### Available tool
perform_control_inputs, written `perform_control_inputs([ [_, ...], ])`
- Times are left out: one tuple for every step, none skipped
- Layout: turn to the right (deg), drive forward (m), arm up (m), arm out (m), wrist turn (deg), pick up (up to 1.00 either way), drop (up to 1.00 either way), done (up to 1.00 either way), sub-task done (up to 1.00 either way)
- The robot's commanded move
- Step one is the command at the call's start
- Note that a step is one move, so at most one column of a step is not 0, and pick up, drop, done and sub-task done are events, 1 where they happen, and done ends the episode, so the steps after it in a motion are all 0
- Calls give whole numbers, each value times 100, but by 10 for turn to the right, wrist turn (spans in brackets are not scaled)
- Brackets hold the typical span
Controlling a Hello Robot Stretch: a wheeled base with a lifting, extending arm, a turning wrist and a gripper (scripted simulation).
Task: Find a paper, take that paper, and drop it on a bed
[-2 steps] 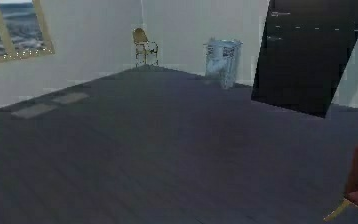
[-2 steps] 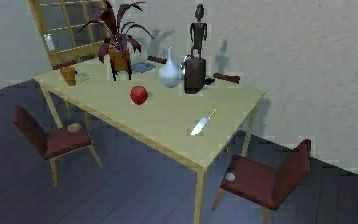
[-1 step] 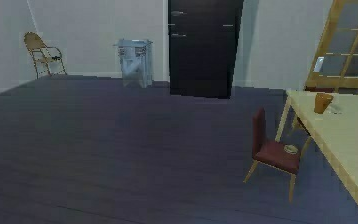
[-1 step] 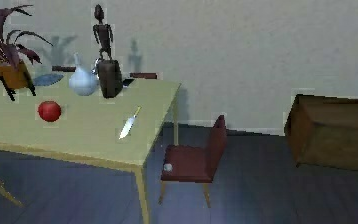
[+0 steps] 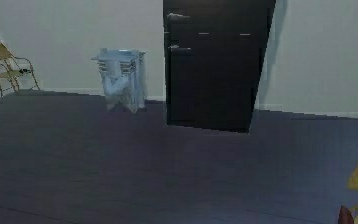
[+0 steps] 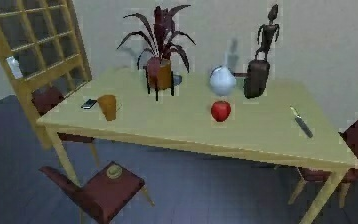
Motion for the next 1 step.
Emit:
perform_control_inputs([
  [90, 0, 0, 0, 0, 0, 0, 0, 0],
])
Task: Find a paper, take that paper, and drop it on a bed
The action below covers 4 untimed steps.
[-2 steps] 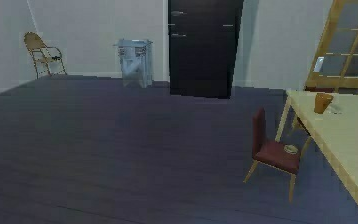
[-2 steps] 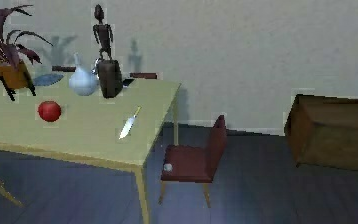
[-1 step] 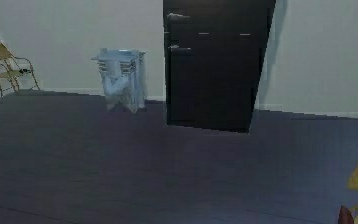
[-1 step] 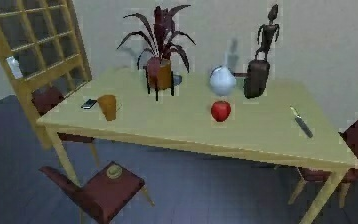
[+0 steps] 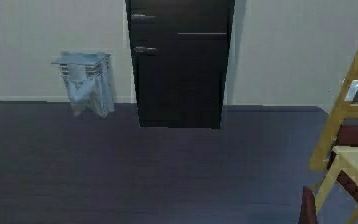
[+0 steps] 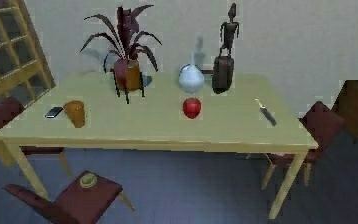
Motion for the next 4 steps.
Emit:
perform_control_inputs([
  [0, 10, 0, 0, 0, 0, 0, 0, 0],
  [60, 0, 0, 0, 0, 0, 0, 0, 0],
  [0, 75, 0, 0, 0, 0, 0, 0, 0],
  [330, 0, 0, 0, 0, 0, 0, 0, 0],
])
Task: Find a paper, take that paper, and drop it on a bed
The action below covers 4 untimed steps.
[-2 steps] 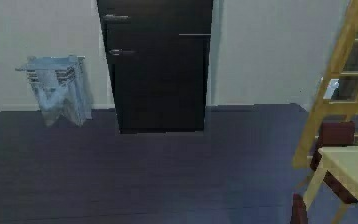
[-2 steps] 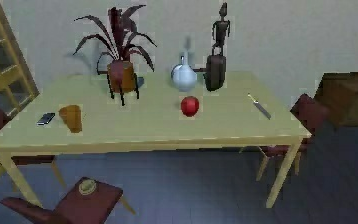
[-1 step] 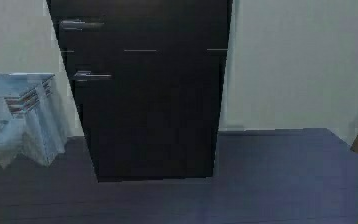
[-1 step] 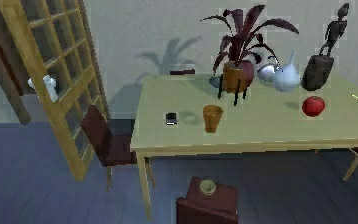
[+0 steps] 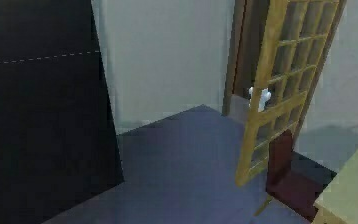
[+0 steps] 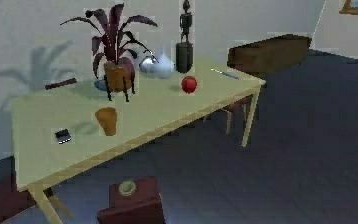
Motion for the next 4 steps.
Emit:
perform_control_inputs([
  [0, 100, 0, 0, 0, 0, 0, 0, 0],
  [90, 0, 0, 0, 0, 0, 0, 0, 0],
  [0, 10, 0, 0, 0, 0, 0, 0, 0],
  [0, 45, 0, 0, 0, 0, 0, 0, 0],
])
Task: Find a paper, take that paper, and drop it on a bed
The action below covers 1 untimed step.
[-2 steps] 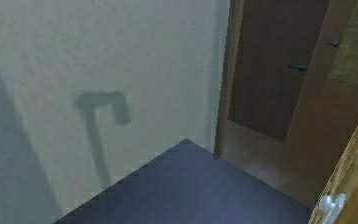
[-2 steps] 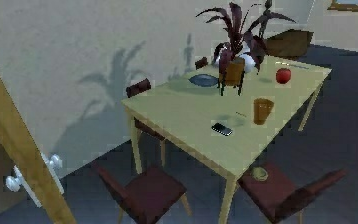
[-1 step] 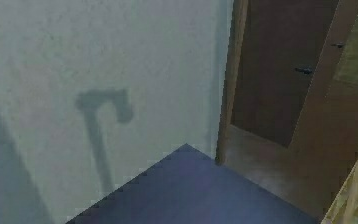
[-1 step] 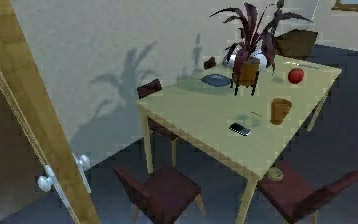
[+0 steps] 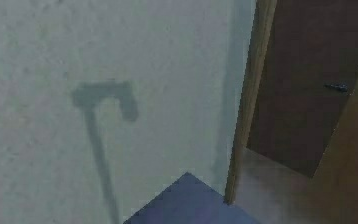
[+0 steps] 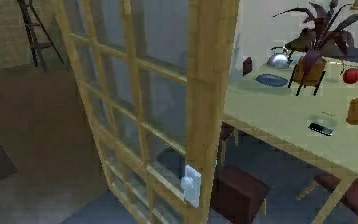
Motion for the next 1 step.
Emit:
perform_control_inputs([
  [450, 0, 0, 0, 0, 0, 0, 0, 0],
])
